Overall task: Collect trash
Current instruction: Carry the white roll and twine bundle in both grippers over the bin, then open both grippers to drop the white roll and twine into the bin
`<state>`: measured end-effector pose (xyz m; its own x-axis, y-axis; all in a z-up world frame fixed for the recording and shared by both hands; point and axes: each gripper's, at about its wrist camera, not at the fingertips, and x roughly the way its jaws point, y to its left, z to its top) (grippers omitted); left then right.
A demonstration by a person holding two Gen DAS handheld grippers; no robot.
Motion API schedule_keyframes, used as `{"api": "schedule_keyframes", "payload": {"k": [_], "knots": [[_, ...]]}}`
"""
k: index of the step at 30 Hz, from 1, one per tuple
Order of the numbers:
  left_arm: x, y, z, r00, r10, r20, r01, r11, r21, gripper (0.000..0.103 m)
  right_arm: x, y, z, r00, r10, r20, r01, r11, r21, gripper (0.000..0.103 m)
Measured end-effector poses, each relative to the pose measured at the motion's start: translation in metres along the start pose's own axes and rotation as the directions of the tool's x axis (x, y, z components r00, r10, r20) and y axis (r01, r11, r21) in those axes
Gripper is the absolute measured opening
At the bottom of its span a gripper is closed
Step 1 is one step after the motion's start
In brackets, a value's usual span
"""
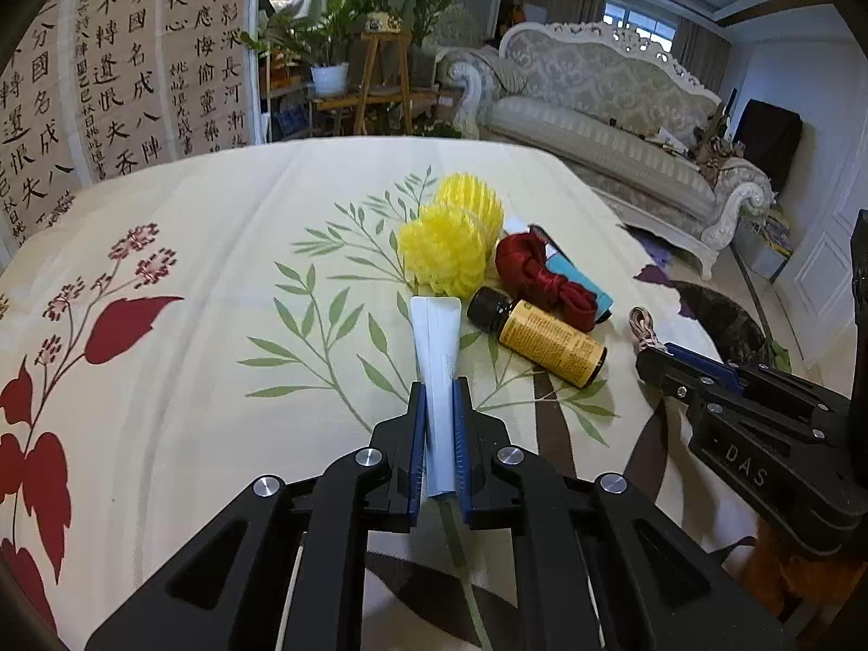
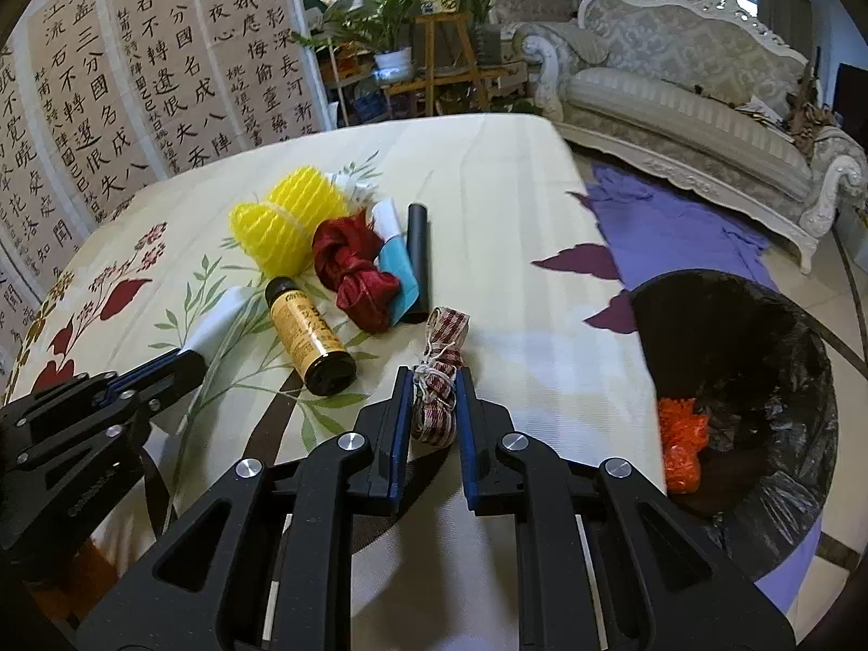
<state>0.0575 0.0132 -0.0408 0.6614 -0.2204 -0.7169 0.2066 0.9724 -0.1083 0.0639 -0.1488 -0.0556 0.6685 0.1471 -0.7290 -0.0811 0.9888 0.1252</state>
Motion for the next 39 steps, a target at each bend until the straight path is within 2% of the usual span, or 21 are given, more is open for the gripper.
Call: {"api": "schedule_keyframes", "payload": {"k": [8, 13, 19, 26, 39], "knots": [[-0.023, -0.015, 0.002, 0.996, -0.057, 0.072, 0.057, 0.998, 0.009, 0.011, -0.030, -0.018, -0.004, 0.997, -0.049, 0.055, 0.047, 0.998, 0.031, 0.015], [-0.029, -0.042, 0.006, 0.989, -0.114, 0.094, 0.110, 0.993, 0.053, 0.011, -0.052, -0.051, -0.005, 0.989, -0.122, 0.085, 0.115, 0.990, 0.079, 0.015], [-0.021, -0.086, 0.015, 0.978, -0.190, 0.086, 0.181, 0.977, 0.110, 0.011, -0.067, -0.096, -0.011, 0.972, -0.215, 0.100, 0.199, 0.969, 0.146, 0.015], [-0.001, -0.140, 0.021, 0.968, -0.246, 0.058, 0.231, 0.954, 0.189, 0.011, -0.071, -0.142, -0.017, 0.959, -0.269, 0.092, 0.246, 0.947, 0.206, 0.015], [0.059, -0.200, 0.035, 0.970, -0.241, -0.030, 0.239, 0.927, 0.289, 0.012, -0.054, -0.197, -0.020, 0.954, -0.293, 0.068, 0.266, 0.927, 0.264, 0.016]]}}
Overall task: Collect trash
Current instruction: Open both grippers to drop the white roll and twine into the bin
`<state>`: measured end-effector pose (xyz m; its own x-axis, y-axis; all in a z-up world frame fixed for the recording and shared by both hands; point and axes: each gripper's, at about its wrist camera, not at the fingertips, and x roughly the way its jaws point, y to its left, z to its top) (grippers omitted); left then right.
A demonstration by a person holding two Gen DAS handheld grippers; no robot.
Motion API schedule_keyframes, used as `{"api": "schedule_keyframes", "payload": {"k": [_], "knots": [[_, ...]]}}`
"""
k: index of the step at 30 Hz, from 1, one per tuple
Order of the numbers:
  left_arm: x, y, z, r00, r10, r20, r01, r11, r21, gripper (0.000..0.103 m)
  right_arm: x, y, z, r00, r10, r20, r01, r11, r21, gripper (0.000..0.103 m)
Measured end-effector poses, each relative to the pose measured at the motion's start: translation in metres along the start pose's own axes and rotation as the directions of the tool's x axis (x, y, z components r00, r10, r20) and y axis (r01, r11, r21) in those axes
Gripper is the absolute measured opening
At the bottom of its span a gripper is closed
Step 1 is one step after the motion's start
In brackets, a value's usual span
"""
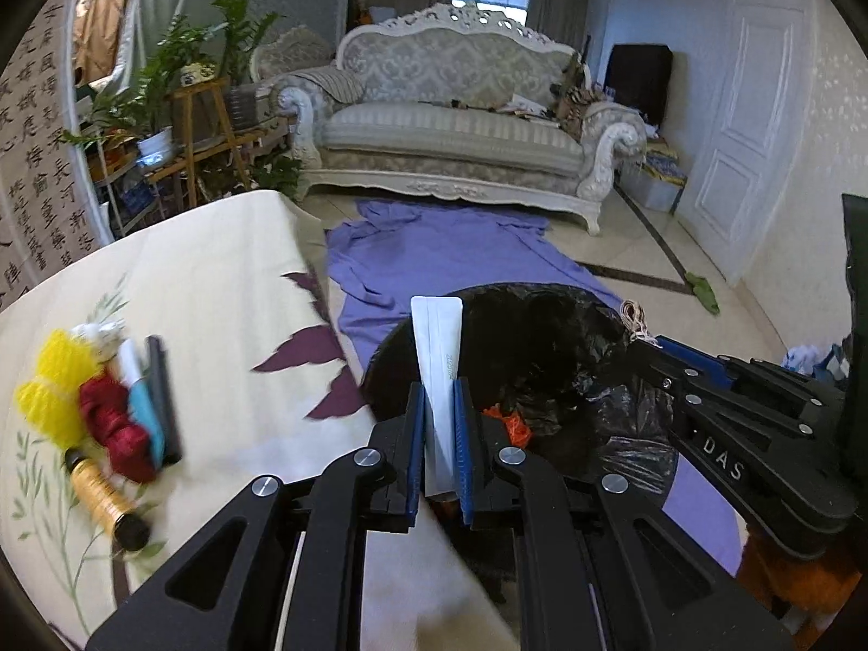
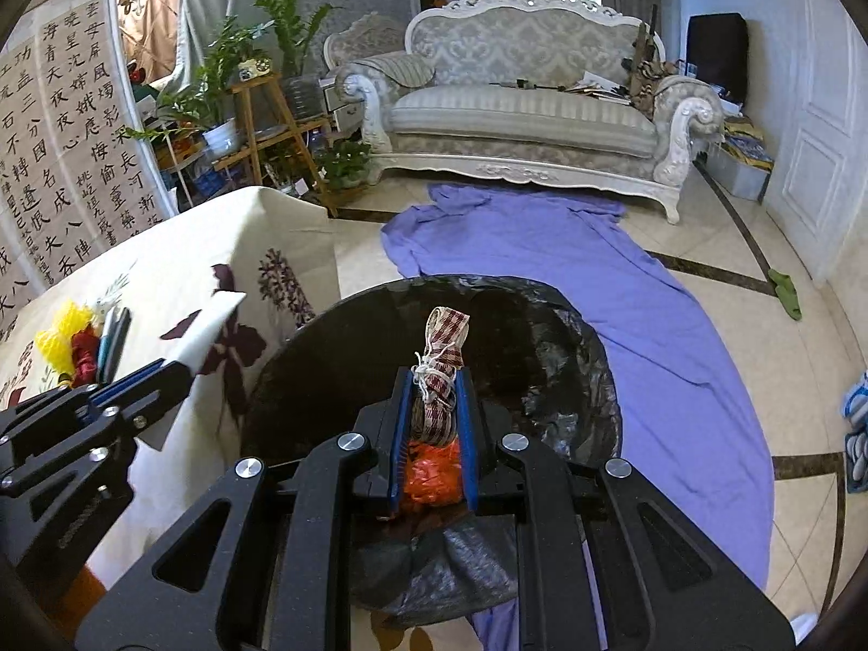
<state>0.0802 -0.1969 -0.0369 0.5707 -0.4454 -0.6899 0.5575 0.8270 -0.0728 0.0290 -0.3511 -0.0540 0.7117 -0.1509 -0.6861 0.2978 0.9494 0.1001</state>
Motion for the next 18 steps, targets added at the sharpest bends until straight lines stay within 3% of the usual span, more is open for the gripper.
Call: {"api": "schedule_keyframes", "payload": {"k": [1, 3, 5, 7, 18], "knots": [[0.004, -0.003, 0.001, 1.000, 0.006, -0.010, -0.006, 1.000, 0.011, 0.015, 0.002, 0.000, 0.000, 1.000, 0.000, -0.002, 0.000, 1.000, 0.002, 0.016], [0.012, -0.002, 0.002, 0.999, 0.021, -0.028, -0.020, 1.000, 0.014, 0.034, 0.006, -0.005, 0.001, 1.000, 0.000, -0.004, 0.001, 1.000, 0.012, 0.017], [0.015, 0.000, 0.002, 0.999, 0.020, -0.042, -0.021, 1.000, -0.016, 0.043, 0.010, -0.009, 0.001, 1.000, -0.004, -0.007, 0.004, 1.000, 0.024, 0.019], [0.014, 0.004, 0.000, 0.999, 0.017, -0.043, -0.019, 0.999, -0.036, 0.045, 0.011, -0.013, 0.001, 1.000, -0.006, -0.006, 0.006, 0.999, 0.037, 0.029], [-0.005, 0.010, -0.006, 0.999, 0.044, -0.013, -0.045, 0.998, -0.046, 0.059, -0.002, -0.009, -0.001, 1.000, 0.007, 0.007, -0.007, 0.999, 0.048, 0.032]]}}
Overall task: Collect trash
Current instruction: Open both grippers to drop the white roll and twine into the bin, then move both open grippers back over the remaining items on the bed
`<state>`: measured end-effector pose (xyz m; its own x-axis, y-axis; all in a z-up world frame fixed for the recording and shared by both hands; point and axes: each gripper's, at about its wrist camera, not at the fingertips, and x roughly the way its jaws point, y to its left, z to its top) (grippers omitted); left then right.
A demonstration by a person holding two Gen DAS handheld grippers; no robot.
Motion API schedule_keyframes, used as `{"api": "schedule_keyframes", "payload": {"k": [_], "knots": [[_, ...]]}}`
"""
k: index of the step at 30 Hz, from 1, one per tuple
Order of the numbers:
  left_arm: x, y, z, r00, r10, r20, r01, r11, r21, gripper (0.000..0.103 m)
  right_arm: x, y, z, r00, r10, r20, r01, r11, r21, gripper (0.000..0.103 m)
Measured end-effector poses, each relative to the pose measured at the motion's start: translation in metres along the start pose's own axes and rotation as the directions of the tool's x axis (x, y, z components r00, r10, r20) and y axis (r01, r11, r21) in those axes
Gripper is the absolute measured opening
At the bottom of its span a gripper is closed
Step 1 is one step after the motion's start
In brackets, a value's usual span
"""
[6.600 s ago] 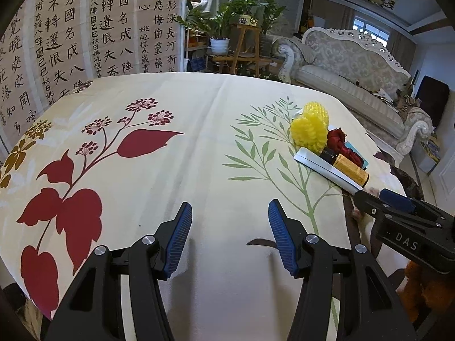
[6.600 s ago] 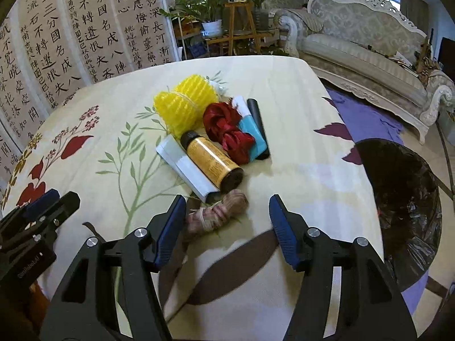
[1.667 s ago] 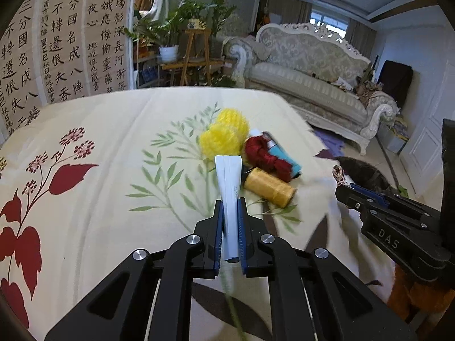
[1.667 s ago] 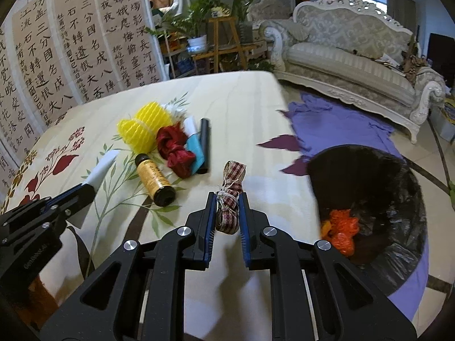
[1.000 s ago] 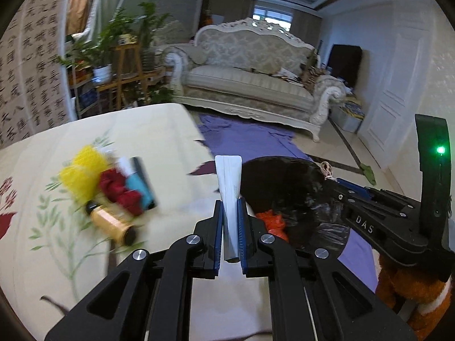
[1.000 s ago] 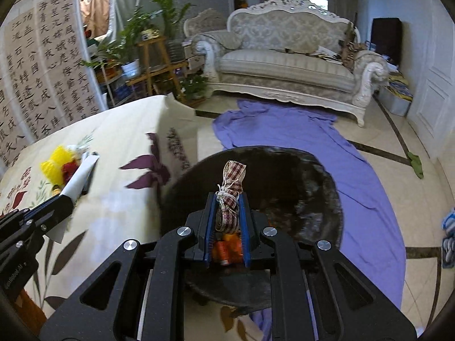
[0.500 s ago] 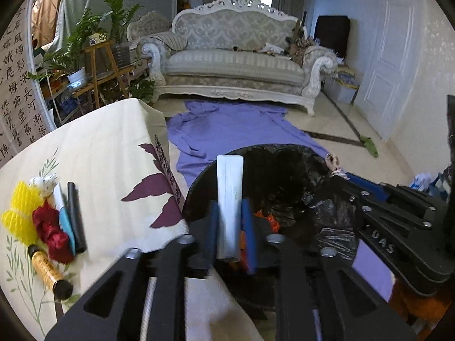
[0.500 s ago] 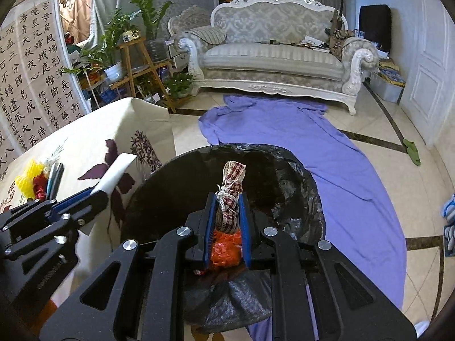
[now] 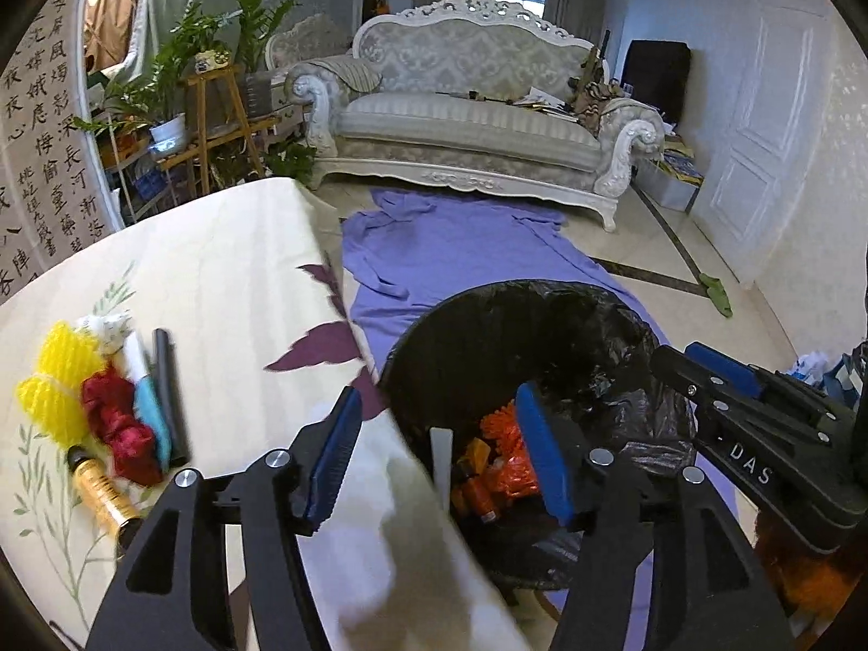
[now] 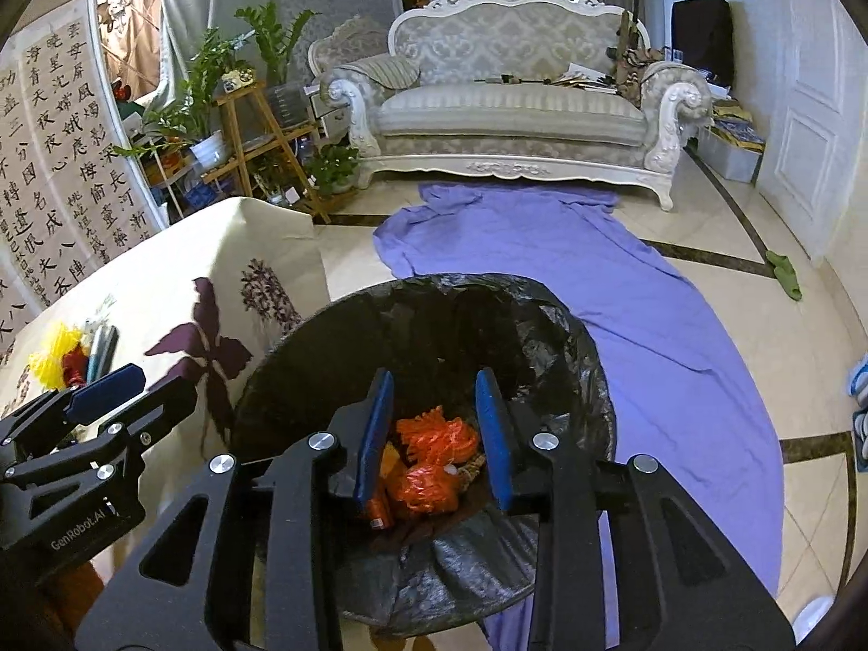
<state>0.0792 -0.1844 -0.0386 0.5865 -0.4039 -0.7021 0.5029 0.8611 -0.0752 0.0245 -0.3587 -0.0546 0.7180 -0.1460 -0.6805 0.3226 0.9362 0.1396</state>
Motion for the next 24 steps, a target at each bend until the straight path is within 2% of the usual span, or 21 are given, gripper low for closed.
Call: {"api": "schedule_keyframes", "payload": {"k": [7, 12, 24], "knots": [[-0.030, 0.033, -0.019, 0.999, 0.047, 0.001, -0.047, 0.997, -0.058, 0.062, -0.008, 0.034, -0.006, 0.998, 0.064, -0.011, -0.065, 0.997, -0.047, 0.033], [-0.054, 0.065, -0.034, 0.995, 0.104, 0.000, -0.104, 0.988, -0.111, 0.063, -0.013, 0.075, -0.011, 0.991, 0.131, -0.026, -0.133, 0.985, -0.107, 0.033], [-0.096, 0.153, -0.076, 0.964, 0.265, -0.038, -0.266, 0.931, -0.250, 0.064, -0.019, 0.176, -0.027, 0.961, 0.261, -0.086, -0.275, 0.924, -0.268, 0.033]]}}
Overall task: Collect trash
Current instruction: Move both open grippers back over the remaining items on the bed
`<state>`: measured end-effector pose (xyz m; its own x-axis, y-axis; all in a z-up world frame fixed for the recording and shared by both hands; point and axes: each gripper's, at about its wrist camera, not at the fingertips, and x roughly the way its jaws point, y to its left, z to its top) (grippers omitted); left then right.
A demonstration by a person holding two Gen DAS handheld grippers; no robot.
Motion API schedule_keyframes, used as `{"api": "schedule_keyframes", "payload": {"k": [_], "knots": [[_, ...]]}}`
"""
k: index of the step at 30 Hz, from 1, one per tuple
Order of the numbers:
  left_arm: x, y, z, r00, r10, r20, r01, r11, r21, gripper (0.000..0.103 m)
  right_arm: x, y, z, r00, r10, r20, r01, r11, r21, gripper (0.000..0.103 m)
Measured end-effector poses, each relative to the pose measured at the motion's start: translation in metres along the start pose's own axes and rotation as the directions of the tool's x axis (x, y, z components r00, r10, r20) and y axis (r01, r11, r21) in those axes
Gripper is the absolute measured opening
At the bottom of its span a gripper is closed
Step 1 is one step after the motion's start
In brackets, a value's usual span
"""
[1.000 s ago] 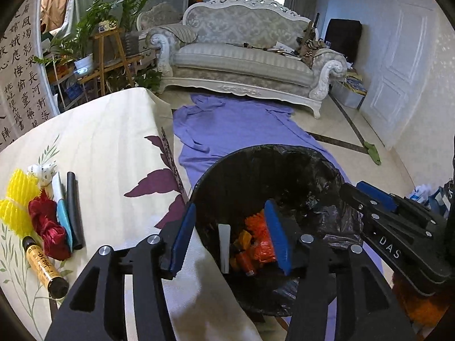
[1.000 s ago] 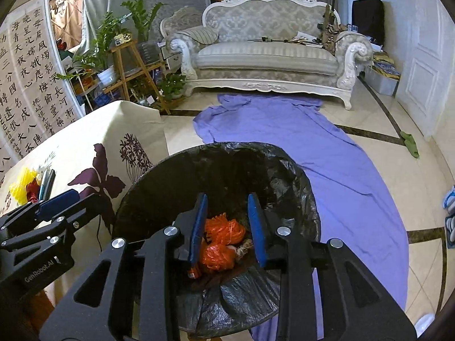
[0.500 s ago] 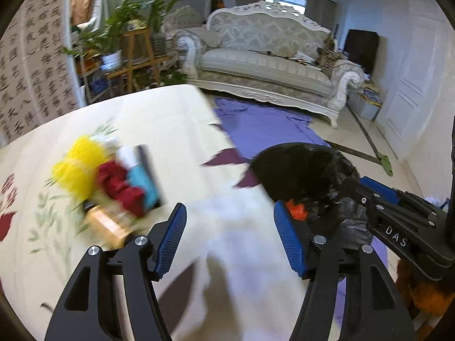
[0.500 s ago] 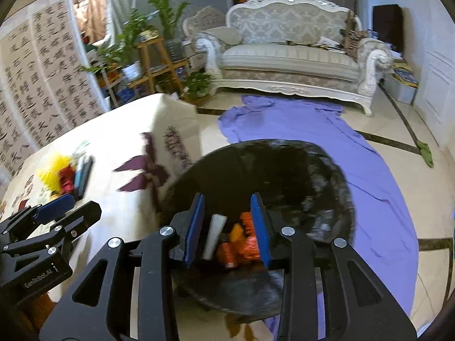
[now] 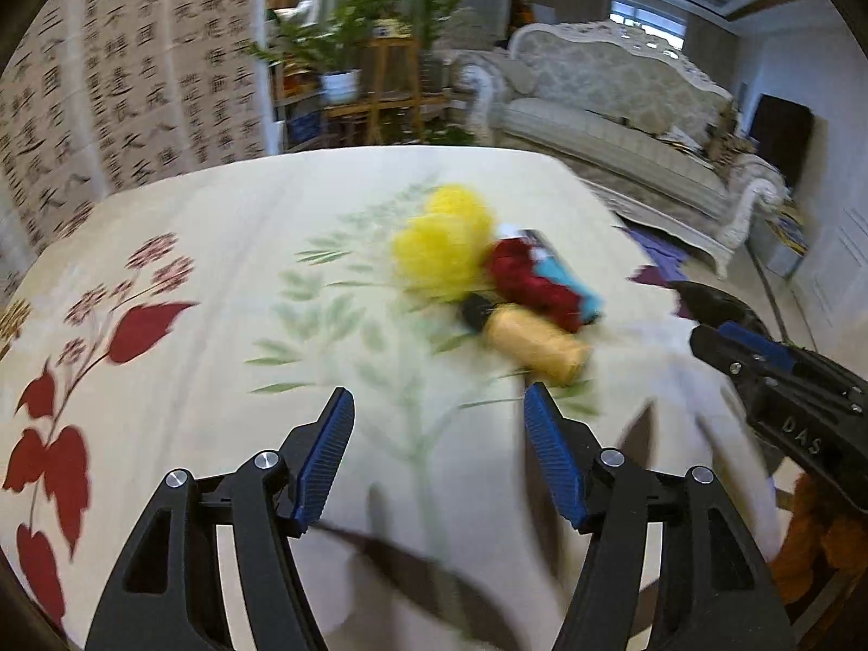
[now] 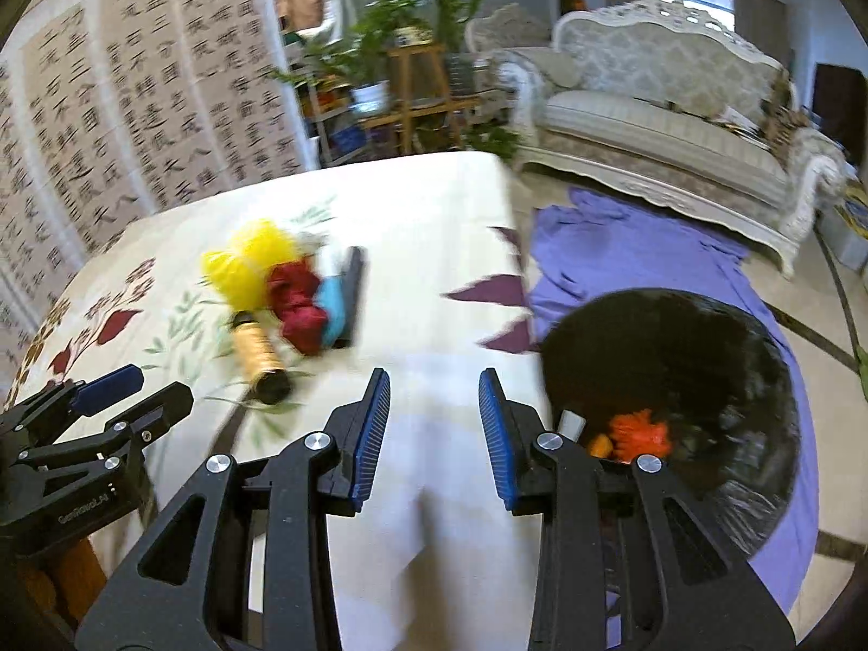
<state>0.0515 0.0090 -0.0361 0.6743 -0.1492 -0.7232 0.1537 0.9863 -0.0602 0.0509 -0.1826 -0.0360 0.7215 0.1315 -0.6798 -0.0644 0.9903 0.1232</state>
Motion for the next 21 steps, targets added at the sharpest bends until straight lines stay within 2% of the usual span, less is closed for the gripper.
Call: {"api": "schedule_keyframes", "payload": {"k": [5, 10, 21], "knots": [[0.000, 0.030, -0.003, 0.999, 0.043, -0.010, -0.043, 0.997, -0.058, 0.064, 0.009, 0.025, 0.006, 1.000, 0.030, -0.009, -0.030, 0.998, -0.049, 0.033], [0.001, 0.047, -0.005, 0.999, 0.044, -0.016, -0.045, 0.995, -0.094, 0.064, 0.022, 0.039, 0.009, 0.999, 0.037, -0.028, -0.039, 0.996, -0.076, 0.033], [0.007, 0.028, 0.006, 1.000, -0.015, -0.010, 0.015, 0.997, -0.073, 0.064, 0.025, 0.025, 0.009, 0.999, -0.014, -0.038, 0.013, 0.999, -0.048, 0.033]]}}
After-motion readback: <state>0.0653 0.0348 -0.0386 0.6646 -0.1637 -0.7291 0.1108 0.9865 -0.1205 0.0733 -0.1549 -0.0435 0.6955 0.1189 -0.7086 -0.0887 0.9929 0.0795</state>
